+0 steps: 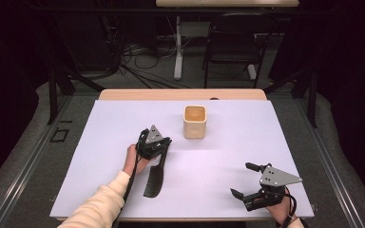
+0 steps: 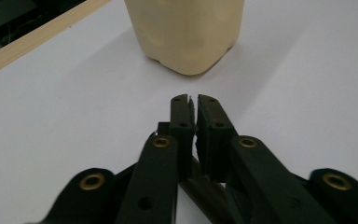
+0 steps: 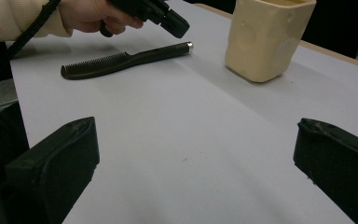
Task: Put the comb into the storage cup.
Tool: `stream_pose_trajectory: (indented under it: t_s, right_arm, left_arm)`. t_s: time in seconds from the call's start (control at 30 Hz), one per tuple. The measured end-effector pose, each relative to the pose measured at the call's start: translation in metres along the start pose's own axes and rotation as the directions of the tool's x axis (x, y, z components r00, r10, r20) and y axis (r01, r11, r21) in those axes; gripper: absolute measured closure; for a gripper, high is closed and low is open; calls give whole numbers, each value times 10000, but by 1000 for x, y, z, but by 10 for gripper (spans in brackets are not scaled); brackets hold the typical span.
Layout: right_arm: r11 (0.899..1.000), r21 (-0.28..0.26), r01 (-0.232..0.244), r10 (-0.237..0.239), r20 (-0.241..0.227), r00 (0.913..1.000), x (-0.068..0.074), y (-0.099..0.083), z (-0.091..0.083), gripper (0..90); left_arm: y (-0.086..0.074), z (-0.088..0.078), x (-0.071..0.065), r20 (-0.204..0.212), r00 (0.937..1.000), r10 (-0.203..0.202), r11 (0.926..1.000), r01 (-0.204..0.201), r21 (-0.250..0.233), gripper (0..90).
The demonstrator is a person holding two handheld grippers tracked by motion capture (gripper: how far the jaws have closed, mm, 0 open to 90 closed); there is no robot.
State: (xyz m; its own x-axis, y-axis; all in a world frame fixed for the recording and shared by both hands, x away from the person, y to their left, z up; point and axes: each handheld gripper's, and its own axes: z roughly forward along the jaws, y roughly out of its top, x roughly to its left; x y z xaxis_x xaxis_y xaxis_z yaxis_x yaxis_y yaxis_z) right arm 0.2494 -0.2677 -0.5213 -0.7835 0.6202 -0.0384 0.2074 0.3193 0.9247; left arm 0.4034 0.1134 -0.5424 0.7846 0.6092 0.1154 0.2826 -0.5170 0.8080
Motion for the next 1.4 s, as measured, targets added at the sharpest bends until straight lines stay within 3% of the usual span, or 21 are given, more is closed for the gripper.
stream_pose_trajectory:
  t_s: [0.1,0.6,1.4]
  right_arm:
    - [10000,61,3,-3,11,10000,0,0,0,0]
    - [9999,111,33,-33,-10,10000,0,0,0,0]
    - [9998,177,6,-5,-35,10000,0,-1,1,0]
  left_arm:
    - [0,5,0,15,10000,-17,9999,17,113,896]
    - [2,25,8,-122,9998,-148,9970,157,761,898]
    - [-8,13,27,-450,9984,-350,9826,426,1809,896]
